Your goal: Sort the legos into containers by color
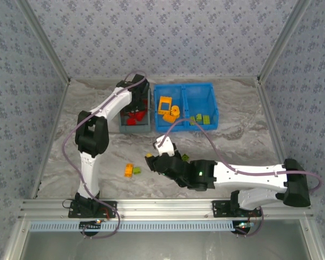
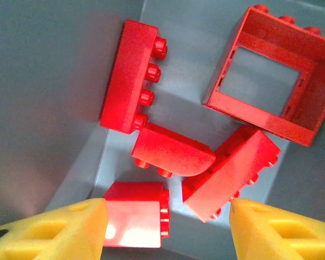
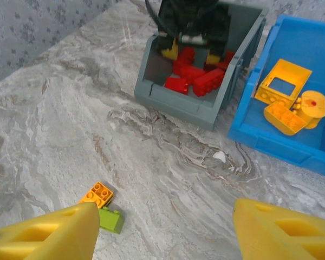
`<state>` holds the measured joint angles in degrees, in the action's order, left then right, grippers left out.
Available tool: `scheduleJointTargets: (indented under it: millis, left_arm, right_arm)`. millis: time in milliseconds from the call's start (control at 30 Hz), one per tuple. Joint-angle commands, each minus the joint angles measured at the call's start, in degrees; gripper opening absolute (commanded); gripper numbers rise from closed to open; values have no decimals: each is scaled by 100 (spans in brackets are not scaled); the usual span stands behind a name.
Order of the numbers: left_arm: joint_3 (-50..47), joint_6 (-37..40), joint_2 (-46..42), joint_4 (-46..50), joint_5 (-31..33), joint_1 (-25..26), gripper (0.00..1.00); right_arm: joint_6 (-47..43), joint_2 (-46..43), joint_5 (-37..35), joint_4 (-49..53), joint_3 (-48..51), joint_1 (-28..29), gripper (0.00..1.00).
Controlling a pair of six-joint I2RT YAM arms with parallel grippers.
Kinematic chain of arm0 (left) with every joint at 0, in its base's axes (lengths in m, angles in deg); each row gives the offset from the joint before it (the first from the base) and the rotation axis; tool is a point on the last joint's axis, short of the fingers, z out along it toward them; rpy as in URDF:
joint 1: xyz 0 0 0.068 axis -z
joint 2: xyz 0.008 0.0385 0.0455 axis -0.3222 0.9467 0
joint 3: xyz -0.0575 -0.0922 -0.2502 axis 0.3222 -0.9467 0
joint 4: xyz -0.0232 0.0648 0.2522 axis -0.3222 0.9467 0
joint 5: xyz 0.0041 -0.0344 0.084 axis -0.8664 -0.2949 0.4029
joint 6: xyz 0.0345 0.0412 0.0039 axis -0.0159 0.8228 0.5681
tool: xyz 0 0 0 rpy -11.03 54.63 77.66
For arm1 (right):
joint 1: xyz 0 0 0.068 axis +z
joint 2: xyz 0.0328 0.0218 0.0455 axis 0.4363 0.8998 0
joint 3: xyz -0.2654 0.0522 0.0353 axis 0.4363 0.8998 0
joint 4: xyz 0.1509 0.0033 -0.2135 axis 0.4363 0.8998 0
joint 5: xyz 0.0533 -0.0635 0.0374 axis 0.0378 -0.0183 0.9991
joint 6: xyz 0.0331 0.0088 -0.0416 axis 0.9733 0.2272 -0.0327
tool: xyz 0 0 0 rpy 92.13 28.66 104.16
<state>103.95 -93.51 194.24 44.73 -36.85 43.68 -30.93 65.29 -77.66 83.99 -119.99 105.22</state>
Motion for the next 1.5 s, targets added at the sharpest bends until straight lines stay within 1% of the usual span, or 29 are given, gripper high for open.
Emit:
scheduleJointTargets:
  millis: [0,67,133,233,300,500,700,767,867,967,1067,1167,1300,1400,1467]
  left_arm:
    - [165,-150,-1028,263,55,81,61]
    - [-29,-249,-1592,288,115,179,65]
    - [-361,-299,-2201,279,132,295,67]
    - [-1185,-440,-3303,199,70,458,70]
    - [-1874,-468,-4091,25,-208,481,71]
    - [-3779,-466,-6378,-105,-1382,516,72]
    - [-5267,-630,-8210,14,-2236,533,73]
    - [-5618,-685,-8702,132,-2322,530,73]
    - [-5935,-873,-9387,423,-2251,534,73]
    - [-6080,-969,-9801,706,-2169,533,74]
    - [-6121,-1007,-9896,864,-2167,526,74]
    - [-6129,-1009,-9936,864,-2162,522,73]
    - [-6226,-1013,-9916,782,-2222,525,74]
    - [-6309,-1039,-9917,681,-2345,522,74]
    - [-6359,-1035,-9923,575,-2474,528,74]
  right_arm:
    - [-173,476,771,214,-143,-105,69]
    - [-605,961,1481,249,-319,-146,70]
    - [-1020,1467,1968,409,-552,-144,74]
    - [-1625,2164,2515,779,-926,-197,80]
    - [-1981,2524,2820,970,-1137,-282,80]
    - [-2805,3444,3049,1201,-1735,-615,80]
    - [-3208,4142,3124,1370,-2329,-922,79]
    - [-3231,4258,3272,1371,-2456,-1019,76]
    - [-3264,4395,3462,1395,-2629,-1062,72]
    - [-3249,4522,3621,1385,-2762,-1069,70]
    - [-3170,4627,3792,1354,-2812,-1119,65]
    - [-3110,4658,3876,1332,-2821,-1158,56]
    - [-3058,4633,3868,1343,-2808,-1159,39]
    - [-2963,4451,3837,1287,-2671,-1161,30]
    - [-2861,4187,3748,1187,-2465,-1159,27]
